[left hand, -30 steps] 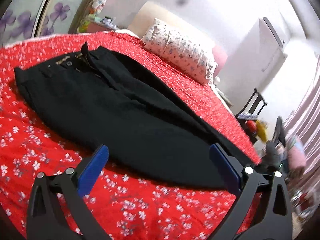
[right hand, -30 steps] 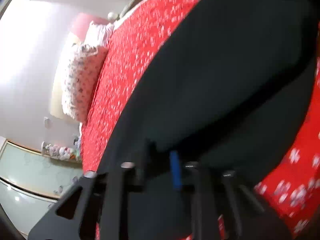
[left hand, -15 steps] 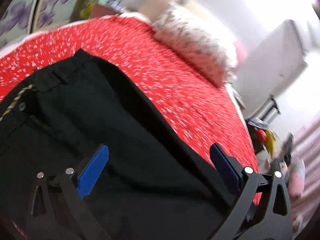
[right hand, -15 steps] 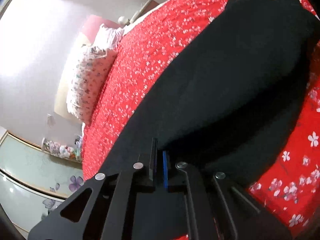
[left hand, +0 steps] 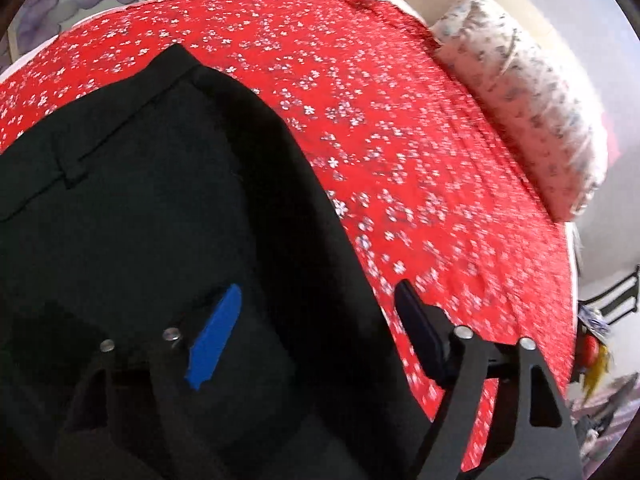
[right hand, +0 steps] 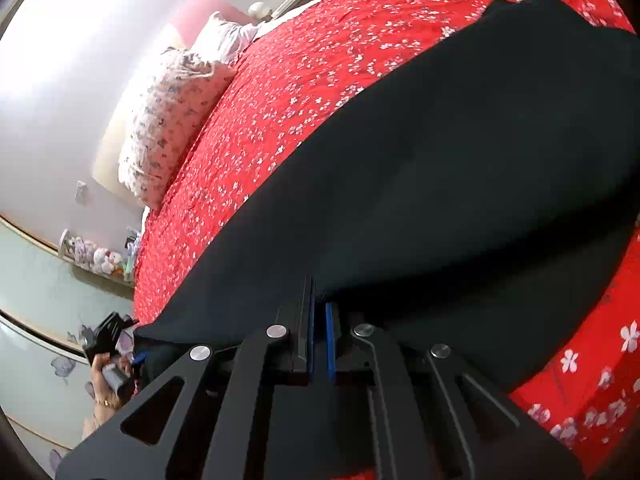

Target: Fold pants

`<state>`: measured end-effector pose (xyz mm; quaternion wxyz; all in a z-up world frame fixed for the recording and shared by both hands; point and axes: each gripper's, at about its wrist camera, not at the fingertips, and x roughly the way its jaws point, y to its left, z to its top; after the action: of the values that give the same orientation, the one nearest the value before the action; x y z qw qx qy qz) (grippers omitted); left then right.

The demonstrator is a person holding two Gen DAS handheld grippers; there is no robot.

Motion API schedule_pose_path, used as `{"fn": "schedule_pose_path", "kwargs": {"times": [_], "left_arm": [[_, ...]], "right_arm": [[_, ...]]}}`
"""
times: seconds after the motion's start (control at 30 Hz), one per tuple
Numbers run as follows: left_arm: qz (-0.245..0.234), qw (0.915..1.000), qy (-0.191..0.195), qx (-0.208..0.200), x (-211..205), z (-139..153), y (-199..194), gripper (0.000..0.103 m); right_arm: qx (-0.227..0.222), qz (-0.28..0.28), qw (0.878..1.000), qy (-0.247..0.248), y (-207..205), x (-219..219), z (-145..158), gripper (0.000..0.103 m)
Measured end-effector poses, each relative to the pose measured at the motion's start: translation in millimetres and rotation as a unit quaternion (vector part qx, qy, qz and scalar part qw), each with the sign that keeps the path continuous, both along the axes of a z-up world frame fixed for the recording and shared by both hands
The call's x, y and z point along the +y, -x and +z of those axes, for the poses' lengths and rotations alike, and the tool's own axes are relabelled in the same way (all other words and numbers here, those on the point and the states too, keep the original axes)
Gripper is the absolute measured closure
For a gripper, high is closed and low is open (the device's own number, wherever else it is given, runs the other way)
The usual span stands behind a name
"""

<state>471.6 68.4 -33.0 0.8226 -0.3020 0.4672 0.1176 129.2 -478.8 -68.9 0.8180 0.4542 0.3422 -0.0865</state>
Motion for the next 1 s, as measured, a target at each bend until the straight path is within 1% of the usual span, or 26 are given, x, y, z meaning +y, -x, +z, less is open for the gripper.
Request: {"fn": "schedule_pose_path", "kwargs": {"times": [0.03,0.07,0.1,0.2,0.3,0.4,0.43,0.5,0.57,0.6,0.7,0.73,0.8,0.87,0.9,0.93,1.0], "left_arm": [[-0.004,0.9999,-0.010,0.002,-1,-2,0,0.055],[-0.016,0.9996,-0.023,0.002,-3,-4,-3,0.067],[-0.033,0.9994,-0.010,-0.006,-2,-7,-2,0.097],[-0.021,0.9992,0.012,-0.033,6,-6,17,0.096],[-0.018,0.9979,0.016,-0.060,14,6,34,0.097],[-0.021,0.9949,0.014,-0.098,23,30,69,0.097],[-0.023,0.9938,0.015,-0.108,27,38,75,0.097],[-0.024,0.9900,0.018,-0.138,36,57,105,0.097],[-0.026,0.9870,0.012,-0.158,39,72,129,0.096],[-0.028,0.9839,0.005,-0.176,42,82,151,0.096],[-0.027,0.9773,-0.011,-0.210,46,95,203,0.096],[-0.026,0.9744,-0.017,-0.223,49,98,227,0.096],[-0.020,0.9704,-0.025,-0.239,52,97,266,0.096],[-0.009,0.9697,-0.025,-0.243,58,86,306,0.096],[-0.003,0.9702,-0.021,-0.241,60,80,317,0.096],[0.008,0.9722,-0.010,-0.234,64,67,335,0.096],[0.027,0.9754,0.010,-0.218,70,48,351,0.095]], "right_arm": [[-0.001,0.001,1.000,-0.001,0,0,0,0.099],[-0.002,0.004,1.000,0.001,0,-1,0,0.099],[-0.002,0.005,1.000,0.003,-1,0,1,0.099],[-0.006,0.007,1.000,0.012,-2,0,2,0.099],[-0.016,0.006,1.000,0.017,-1,-3,6,0.099],[-0.028,0.004,1.000,0.012,0,-6,10,0.099],[-0.031,0.004,0.999,0.010,1,-8,11,0.099],[-0.041,0.004,0.999,0.004,3,-11,15,0.099],[-0.050,0.003,0.999,0.001,6,-15,19,0.099],[-0.055,0.001,0.998,0.003,8,-17,22,0.099],[-0.069,-0.009,0.998,0.010,15,-23,30,0.099],[-0.072,-0.012,0.997,0.007,18,-25,31,0.099],[-0.077,-0.017,0.997,-0.003,22,-29,32,0.099],[-0.076,-0.024,0.997,-0.015,28,-33,32,0.099],[-0.074,-0.026,0.997,-0.021,30,-35,31,0.099],[-0.073,-0.027,0.997,-0.024,32,-36,30,0.099],[-0.065,-0.029,0.997,-0.037,38,-36,28,0.099]]}}
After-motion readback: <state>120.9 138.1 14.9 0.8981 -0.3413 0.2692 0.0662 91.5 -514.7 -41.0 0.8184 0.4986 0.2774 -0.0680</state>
